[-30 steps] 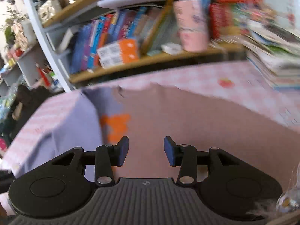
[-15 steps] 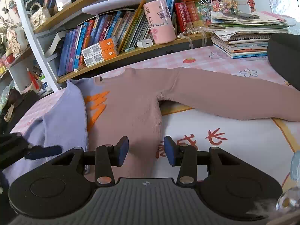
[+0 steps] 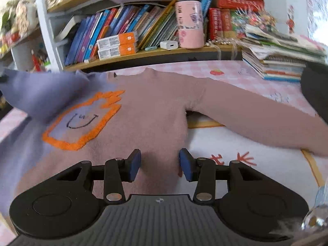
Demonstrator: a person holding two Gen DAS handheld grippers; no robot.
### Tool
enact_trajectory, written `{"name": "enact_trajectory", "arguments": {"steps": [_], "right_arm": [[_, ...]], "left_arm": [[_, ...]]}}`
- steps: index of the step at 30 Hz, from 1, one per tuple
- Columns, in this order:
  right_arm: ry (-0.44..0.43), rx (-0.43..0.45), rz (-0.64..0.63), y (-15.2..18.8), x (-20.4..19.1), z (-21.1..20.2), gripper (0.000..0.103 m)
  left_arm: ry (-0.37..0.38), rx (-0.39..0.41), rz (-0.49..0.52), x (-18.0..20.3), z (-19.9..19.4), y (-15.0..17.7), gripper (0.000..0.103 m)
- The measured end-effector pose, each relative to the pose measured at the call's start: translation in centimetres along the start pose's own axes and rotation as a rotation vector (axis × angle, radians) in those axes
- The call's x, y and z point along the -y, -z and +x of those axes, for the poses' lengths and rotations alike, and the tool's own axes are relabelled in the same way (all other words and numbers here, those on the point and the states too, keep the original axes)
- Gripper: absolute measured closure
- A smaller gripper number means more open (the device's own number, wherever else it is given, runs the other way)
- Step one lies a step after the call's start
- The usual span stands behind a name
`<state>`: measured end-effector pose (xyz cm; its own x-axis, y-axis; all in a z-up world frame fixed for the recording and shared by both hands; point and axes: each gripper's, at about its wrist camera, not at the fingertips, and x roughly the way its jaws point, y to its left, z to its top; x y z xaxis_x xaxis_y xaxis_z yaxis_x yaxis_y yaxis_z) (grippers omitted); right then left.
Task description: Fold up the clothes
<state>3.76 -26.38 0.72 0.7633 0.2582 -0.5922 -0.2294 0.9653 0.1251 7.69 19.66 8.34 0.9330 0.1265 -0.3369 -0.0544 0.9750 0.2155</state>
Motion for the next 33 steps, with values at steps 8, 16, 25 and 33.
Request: {"name": "enact_trajectory", "arguments": {"steps": [8,16,25,33], "right_arm": [[-0.023,-0.023,-0.055,-1.2,-1.4,1.9,0.088],[-0.012,-0.029,-0.108,-2.9,-3.6,4.5,0.089],[-0.017,-0.021,-0.059,-2.4,-3.1,3.7,0.081],[-0.055,0.000,-0.022,-0.5,-2.6,-0.3,0.074]], "left_arm": [[-0.240,-0.102,-0.074,-10.0,1.6,2.0,0.099],[-0.321,-0.176,-0.134,-14.3,2.8,4.9,0.092],[-0.206,-0.071,-0.213,-9.3,-3.3,5.2,0.067],[0.252,-0.194,-0.229,2.0,-8.1,8.9,0.042]]}}
